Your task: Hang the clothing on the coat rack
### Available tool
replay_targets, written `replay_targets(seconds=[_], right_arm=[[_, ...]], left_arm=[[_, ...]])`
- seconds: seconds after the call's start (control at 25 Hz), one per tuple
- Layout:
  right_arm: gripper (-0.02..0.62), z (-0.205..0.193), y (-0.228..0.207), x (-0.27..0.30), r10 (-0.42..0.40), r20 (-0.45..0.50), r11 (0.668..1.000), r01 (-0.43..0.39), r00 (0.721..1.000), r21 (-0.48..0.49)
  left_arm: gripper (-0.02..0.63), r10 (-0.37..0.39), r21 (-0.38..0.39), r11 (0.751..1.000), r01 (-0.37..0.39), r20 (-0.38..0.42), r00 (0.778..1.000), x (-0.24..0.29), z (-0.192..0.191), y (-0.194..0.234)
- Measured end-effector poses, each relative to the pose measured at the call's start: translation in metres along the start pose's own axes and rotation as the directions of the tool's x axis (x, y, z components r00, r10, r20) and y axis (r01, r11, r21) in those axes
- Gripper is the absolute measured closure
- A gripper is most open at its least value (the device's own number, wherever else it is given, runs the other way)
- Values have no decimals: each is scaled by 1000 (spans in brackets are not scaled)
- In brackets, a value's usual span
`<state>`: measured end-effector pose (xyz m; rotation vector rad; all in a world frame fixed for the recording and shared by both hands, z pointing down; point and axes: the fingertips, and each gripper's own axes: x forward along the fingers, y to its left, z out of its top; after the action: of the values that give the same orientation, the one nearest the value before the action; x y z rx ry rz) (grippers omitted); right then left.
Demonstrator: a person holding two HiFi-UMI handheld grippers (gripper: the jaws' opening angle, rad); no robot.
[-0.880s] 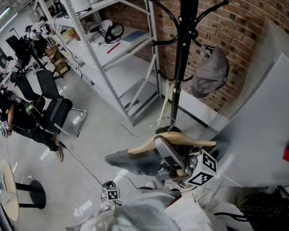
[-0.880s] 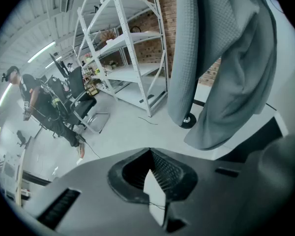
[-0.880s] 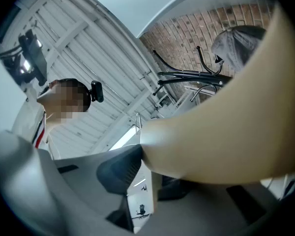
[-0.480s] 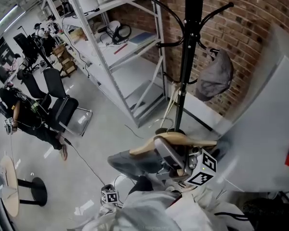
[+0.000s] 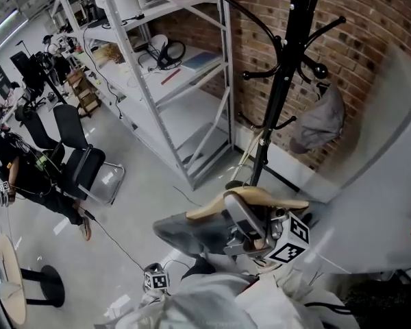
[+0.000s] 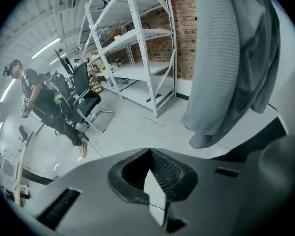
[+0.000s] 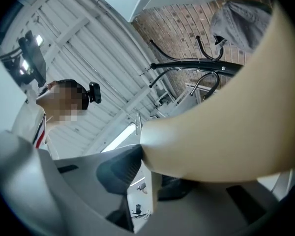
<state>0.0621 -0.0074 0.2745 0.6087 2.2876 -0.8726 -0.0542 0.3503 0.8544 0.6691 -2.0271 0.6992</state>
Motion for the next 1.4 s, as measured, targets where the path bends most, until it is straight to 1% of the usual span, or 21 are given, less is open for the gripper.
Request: replay_targets(seconds=[0.24,0.36,0.52,0.68,0.84,0.92,0.96,1.0,1.04,1.08,1.12,1.16,1.2,1.28,1.32,1.36,1.4], right_arm=[[488,-9,-24,28,-44,38,998,46,998,-48],[488,-13,-38,39,-65,51,996,68,997,-63],[488,-19,-51,52,-78,67,992,84,995,-90],[488,-20,-58,62,-97,98,984,110,991,-138],[488,-24,-66,70,-131,134,969,155,982,-193],[488,-28,-70,72,-150,152,960,181,977,-214],[488,-29,-72,73,-160,161,956,193,974,-222],[488,-30,-74,73,-169,169,952,205,971,-228],[488,-30,-76,73,-178,176,948,217,968,-234],[488,-29,-78,74,-188,183,943,230,965,-239],[488,-27,-80,74,-198,190,939,242,962,-245],[488,-26,-82,75,-208,196,934,254,958,-251],[488,-24,-84,76,-216,201,930,264,955,-257],[488,-21,-87,78,-227,208,921,279,951,-270],[488,-19,-89,78,-231,212,917,285,950,-278],[488,-17,-92,78,-235,215,913,291,948,-286],[488,-15,-94,79,-240,217,909,298,946,-293]], left_arm=[[598,-46,55,997,45,9,999,36,42,30],[598,-80,74,994,79,21,997,49,68,35],[598,-111,111,988,107,31,993,68,90,41],[598,-143,168,976,137,22,989,84,104,53],[598,-173,252,955,159,35,984,99,131,71],[598,-197,279,945,171,68,978,109,149,79],[598,-216,283,942,178,108,970,109,163,82],[598,-243,281,941,190,165,956,104,184,81],[598,-279,279,937,210,239,930,92,210,79],[598,-321,282,931,233,322,891,75,240,73],[598,-362,289,922,258,408,838,53,273,67],[598,-398,296,913,281,490,775,27,306,61],[598,-424,300,905,302,566,707,-2,338,56],[598,-455,315,889,332,685,568,-61,394,49],[598,-467,327,881,343,724,508,-88,416,44],[598,-476,339,872,352,752,456,-112,435,39],[598,-484,349,864,362,771,413,-133,451,34]])
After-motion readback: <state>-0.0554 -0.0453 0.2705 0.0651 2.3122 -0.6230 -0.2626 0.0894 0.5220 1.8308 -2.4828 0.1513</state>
